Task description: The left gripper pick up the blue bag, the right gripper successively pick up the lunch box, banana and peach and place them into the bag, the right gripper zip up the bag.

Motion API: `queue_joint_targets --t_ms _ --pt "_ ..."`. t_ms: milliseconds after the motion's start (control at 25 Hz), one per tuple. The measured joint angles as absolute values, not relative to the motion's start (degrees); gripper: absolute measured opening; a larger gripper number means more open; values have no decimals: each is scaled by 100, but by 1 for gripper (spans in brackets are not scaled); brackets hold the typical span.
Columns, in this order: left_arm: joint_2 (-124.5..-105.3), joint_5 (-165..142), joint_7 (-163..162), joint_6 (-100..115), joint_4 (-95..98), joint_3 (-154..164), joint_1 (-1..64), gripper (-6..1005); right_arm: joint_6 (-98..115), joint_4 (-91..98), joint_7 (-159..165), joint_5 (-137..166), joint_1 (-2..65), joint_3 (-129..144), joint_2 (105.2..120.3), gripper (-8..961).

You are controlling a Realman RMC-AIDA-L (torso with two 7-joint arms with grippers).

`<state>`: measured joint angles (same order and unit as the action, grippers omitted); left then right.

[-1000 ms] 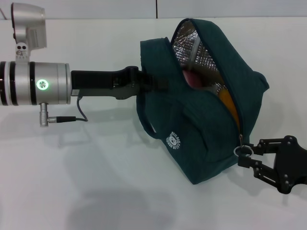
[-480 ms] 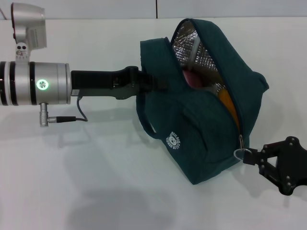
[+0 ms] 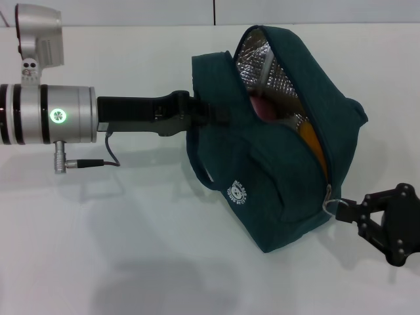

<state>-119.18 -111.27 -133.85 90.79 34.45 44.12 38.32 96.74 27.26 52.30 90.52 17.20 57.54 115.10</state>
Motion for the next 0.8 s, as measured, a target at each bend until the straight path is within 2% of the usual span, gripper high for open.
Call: queue_joint_targets --t_ms 440,800 --pt "-11918 -11127 -13284 9079 3445 4412 3824 117 10220 2720 5124 8783 1739 5367 11507 7" --pt "-11927 -11127 -13247 9079 3445 4394 3824 118 10100 2526 5084 8172 2097 5420 11538 7"
